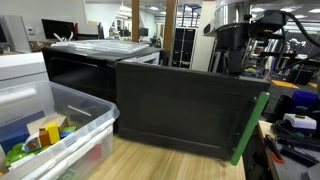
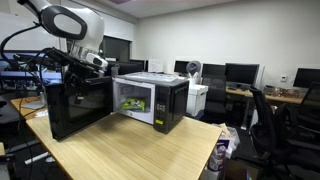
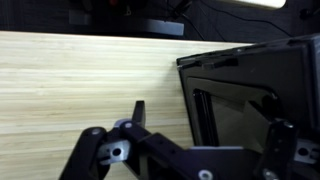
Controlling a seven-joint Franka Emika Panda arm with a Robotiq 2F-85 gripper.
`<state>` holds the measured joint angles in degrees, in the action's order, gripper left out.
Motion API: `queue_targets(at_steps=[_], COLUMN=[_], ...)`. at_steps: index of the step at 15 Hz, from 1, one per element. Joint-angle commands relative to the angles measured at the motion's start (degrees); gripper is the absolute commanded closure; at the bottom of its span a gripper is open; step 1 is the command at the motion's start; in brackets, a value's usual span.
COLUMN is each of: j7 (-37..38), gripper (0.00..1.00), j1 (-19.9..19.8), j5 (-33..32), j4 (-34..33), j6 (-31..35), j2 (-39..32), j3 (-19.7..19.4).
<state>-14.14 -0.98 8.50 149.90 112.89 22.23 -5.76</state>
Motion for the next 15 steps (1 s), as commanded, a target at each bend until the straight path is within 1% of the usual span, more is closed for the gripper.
queue_targets(at_steps=[1, 5, 8, 11, 15], j7=[-0.98, -1.42, -1.53, -0.97, -0.09], gripper=[0.0, 0.0, 0.0, 0.0, 0.0], j1=[1.54, 3.51, 3.56, 2.19, -0.38], j5=[0.69, 1.56, 0.6, -0.82, -0.76], j4=[3.11, 4.61, 4.22, 2.66, -0.26], j6=[-1.87, -3.61, -4.45, -4.79, -3.41], j2=[5.09, 8.55, 8.95, 7.83, 5.03], j3=[0.84, 1.06, 0.65, -0.19, -2.46])
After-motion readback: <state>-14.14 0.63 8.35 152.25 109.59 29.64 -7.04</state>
